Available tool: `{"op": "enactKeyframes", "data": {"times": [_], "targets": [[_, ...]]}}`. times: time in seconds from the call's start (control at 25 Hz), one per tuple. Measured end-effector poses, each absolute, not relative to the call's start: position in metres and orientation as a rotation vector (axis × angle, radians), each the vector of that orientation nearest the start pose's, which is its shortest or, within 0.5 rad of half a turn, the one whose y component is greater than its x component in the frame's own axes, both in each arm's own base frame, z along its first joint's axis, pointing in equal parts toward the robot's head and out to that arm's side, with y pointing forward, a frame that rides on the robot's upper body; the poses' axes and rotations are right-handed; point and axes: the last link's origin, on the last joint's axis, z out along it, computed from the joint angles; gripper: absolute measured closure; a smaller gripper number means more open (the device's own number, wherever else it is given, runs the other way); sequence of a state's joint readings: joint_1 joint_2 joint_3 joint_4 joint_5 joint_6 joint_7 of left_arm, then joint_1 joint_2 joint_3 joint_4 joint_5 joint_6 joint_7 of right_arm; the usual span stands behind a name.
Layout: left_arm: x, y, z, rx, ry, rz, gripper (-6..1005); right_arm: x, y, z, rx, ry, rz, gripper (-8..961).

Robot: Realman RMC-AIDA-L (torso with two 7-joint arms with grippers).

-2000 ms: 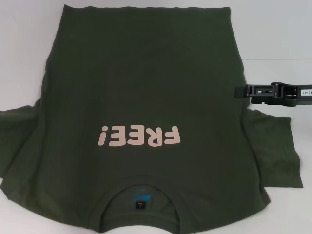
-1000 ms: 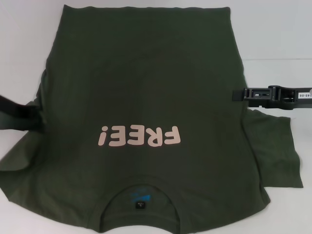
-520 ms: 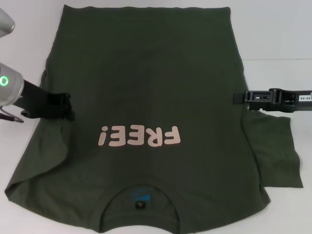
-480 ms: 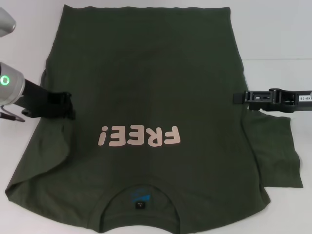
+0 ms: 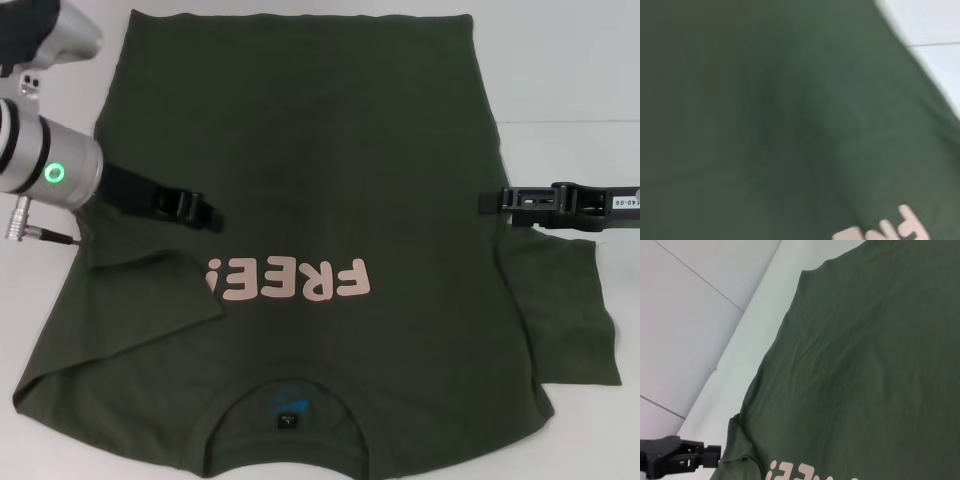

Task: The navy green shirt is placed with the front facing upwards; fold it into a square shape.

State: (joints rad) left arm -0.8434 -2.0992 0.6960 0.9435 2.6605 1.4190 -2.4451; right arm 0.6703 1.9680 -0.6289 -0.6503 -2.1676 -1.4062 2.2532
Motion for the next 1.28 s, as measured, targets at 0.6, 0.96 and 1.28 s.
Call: {"op": "enactKeyframes", "data": {"times": [0.6,0.96,1.28], "targets": [[-0.251,0.363,0.074,-2.301,-1.452,-0.490,366,0.265,0.389,0.047,-2.351,1.555,0.554,12],[-0.274,0.294,0.042,-2.655,-0.967,-0.490,283,0.266,0.390,0.054,-2.324,1.590,0.570,13],[-0.274,0.289,0.034,-2.660,-1.090,-0.566,293,0.282,0.373,0.071,-2.357,1.690,0.363,13]]}}
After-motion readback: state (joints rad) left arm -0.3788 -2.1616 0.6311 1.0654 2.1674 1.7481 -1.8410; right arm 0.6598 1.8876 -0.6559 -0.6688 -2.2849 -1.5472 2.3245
